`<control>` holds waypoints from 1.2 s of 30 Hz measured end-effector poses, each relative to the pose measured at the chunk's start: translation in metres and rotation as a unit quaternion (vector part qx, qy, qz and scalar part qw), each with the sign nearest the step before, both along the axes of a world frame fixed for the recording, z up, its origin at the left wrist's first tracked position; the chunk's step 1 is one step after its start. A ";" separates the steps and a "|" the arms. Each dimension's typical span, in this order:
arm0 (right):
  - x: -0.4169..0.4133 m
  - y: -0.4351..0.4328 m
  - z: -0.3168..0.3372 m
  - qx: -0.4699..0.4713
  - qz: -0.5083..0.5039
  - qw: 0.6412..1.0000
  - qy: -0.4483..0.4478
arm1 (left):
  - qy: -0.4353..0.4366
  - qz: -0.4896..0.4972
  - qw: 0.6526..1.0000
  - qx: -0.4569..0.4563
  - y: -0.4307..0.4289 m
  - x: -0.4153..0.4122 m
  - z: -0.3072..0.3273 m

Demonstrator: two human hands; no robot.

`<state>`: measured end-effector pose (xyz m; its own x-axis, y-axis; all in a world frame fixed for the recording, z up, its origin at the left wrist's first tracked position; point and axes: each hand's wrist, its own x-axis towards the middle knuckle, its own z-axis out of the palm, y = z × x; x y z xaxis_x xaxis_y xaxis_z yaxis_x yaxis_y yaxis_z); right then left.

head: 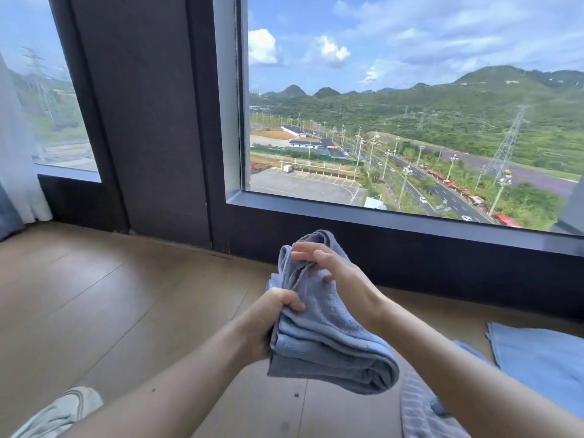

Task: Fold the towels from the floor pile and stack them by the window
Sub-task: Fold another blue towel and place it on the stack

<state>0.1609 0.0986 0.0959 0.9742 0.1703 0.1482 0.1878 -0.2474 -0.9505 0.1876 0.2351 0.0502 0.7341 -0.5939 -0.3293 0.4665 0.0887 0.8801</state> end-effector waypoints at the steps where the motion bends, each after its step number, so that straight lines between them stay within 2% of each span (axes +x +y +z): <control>1: 0.005 0.000 -0.002 0.001 -0.005 1.000 -0.016 | 0.004 0.002 1.000 0.011 0.001 0.003 -0.006; 4: 0.016 0.003 -0.011 0.039 -0.012 0.998 -0.051 | 0.030 0.034 0.999 -0.009 0.001 0.009 -0.017; 8: 0.023 0.007 -0.033 0.078 -0.001 0.996 -0.033 | 0.052 0.026 0.996 -0.072 0.000 0.014 -0.031; 11: 0.028 0.006 -0.040 0.078 0.003 0.997 0.002 | 0.042 0.054 0.996 -0.059 -0.002 0.017 -0.040; 14: 0.031 0.002 -0.045 -0.020 -0.073 0.996 -0.046 | 0.062 0.072 0.994 -0.052 -0.002 0.018 -0.045; 16: 0.034 -0.006 -0.047 -0.104 -0.142 0.980 -0.097 | 0.075 0.066 0.993 -0.056 0.001 0.020 -0.042; 17: 0.035 -0.010 -0.047 -0.136 -0.156 0.973 -0.103 | 0.078 0.057 0.994 -0.054 0.003 0.021 -0.041; 19: 0.036 -0.018 -0.047 -0.173 -0.166 0.969 -0.060 | 0.079 0.041 0.995 -0.043 0.006 0.019 -0.038; 21: 0.037 -0.023 -0.046 -0.182 -0.150 0.972 -0.021 | 0.076 0.034 0.995 -0.049 0.006 0.018 -0.036; 26: 0.036 -0.021 -0.049 -0.141 -0.130 0.981 -0.037 | 0.085 0.021 0.992 -0.091 -0.001 0.017 -0.036; 30: 0.033 -0.021 -0.049 -0.151 -0.091 0.984 -0.031 | 0.086 0.016 0.995 -0.053 0.000 0.022 -0.031; 36: 0.032 -0.019 -0.049 -0.185 -0.065 0.980 -0.037 | 0.028 0.041 0.998 0.032 0.001 0.023 -0.027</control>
<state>0.1925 0.0797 0.0466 0.9803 0.1002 0.1701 0.1959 -0.5997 -0.7759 0.2106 0.2356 0.0233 0.7589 -0.5088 -0.4063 0.5080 0.0723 0.8583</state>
